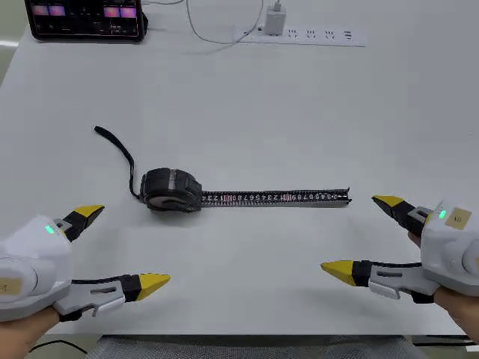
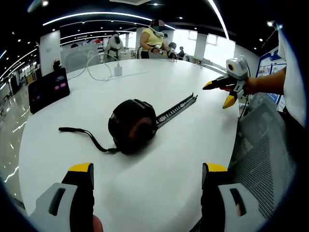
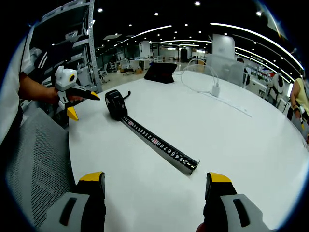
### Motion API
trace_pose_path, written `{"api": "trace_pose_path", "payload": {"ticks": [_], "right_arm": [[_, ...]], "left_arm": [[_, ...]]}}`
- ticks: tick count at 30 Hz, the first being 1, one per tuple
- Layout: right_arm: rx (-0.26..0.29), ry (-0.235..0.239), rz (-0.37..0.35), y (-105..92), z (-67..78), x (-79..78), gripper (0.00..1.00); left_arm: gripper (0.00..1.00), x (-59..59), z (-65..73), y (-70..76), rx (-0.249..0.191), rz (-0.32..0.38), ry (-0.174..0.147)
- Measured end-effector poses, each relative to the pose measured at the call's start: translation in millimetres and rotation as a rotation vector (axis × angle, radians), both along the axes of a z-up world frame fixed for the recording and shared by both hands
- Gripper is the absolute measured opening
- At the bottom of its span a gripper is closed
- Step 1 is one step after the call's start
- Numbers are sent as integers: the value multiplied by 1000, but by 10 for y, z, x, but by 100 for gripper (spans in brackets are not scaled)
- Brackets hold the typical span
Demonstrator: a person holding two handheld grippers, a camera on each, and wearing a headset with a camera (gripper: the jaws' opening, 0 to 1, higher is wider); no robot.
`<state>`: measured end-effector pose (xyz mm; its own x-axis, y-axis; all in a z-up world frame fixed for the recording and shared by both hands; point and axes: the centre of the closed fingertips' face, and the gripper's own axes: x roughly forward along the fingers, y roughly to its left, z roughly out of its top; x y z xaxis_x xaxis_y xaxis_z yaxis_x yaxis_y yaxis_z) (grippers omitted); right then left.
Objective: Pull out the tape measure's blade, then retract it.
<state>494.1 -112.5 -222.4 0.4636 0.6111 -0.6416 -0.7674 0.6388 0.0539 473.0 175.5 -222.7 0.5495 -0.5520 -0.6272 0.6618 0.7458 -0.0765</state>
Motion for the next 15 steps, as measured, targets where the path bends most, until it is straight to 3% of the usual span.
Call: {"api": "trace_pose_path", "payload": {"ticks": [15], "right_arm": [[2,15,17,50,-20,-47,84]], "left_arm": [[89,-47,-26,28,0,4,17]]}}
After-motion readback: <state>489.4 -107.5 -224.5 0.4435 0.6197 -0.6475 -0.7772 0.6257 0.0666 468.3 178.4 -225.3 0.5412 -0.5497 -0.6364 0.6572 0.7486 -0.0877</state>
